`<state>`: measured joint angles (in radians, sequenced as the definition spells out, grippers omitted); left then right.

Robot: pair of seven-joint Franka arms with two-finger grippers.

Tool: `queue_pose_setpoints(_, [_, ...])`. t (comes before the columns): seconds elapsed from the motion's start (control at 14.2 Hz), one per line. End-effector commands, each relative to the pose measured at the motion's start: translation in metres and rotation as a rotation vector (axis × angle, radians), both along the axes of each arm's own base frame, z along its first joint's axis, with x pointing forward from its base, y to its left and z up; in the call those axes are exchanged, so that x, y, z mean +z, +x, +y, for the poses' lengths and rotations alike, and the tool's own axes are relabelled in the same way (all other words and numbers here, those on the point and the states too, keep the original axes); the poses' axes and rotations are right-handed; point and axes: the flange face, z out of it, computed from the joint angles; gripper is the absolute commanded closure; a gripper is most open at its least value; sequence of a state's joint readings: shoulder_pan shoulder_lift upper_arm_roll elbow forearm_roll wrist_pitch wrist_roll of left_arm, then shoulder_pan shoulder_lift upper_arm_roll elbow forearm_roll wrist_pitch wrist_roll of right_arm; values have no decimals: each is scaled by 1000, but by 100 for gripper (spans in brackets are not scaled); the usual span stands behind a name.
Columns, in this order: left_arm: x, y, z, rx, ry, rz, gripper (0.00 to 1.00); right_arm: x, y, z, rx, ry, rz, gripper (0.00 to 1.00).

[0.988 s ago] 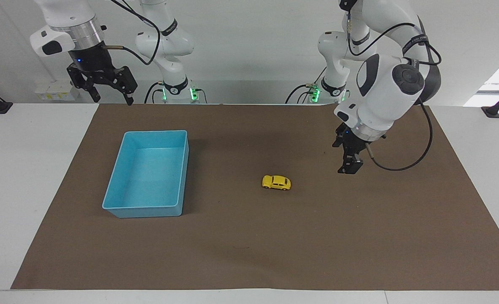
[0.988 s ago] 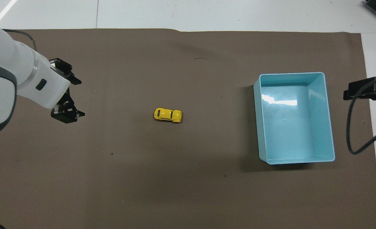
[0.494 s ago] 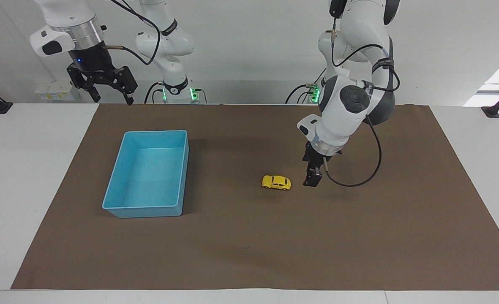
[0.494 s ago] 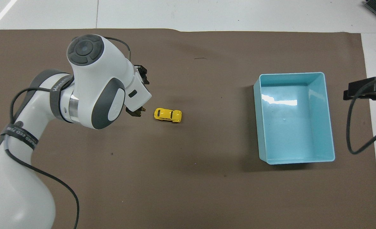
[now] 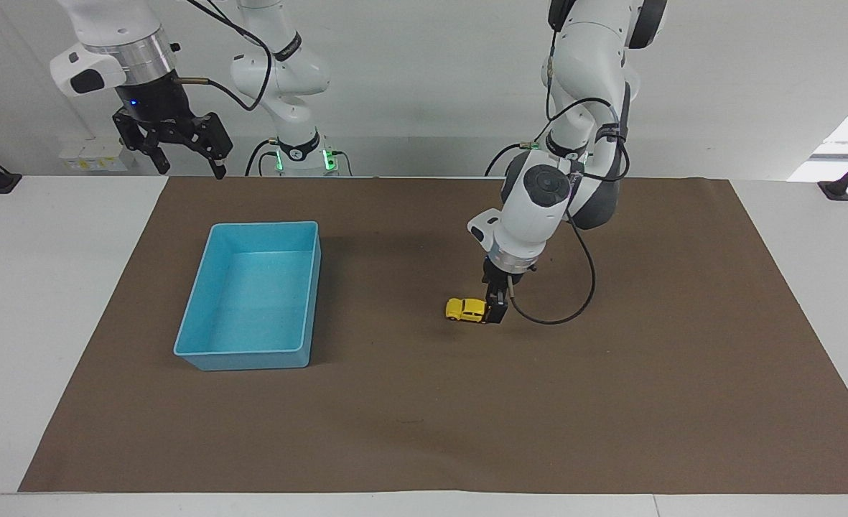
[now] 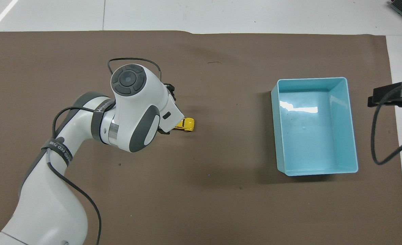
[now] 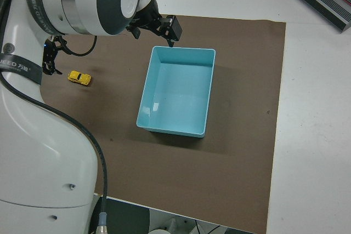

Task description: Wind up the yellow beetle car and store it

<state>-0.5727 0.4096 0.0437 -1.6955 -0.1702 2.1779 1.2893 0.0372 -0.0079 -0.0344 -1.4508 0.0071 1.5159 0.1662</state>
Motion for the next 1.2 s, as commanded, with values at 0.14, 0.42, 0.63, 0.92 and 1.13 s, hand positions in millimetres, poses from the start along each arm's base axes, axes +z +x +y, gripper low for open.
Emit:
queue_pose_setpoints(0.14, [-46,-17,-11,0,48,-19,0,3,-1,-2,-14,19,-2,0])
queue_pose_setpoints(0.42, [-54,-33,-22,26,105,-26,0,3,-1,-2,-14,19,-2,0])
queue_pose_setpoints(0.63, [-53,-38,-28,33,116,-30,33,3,-1,-2,-14,19,-2,0])
queue_pose_setpoints(0.92, [-52,-34,-22,1,157,-60,100,3,-1,-4,-17,19,-2,0])
queue_pose_setpoints(1.13, [-55,-34,-18,5,160,-53,100,3,-1,-9,-26,20,-2,0])
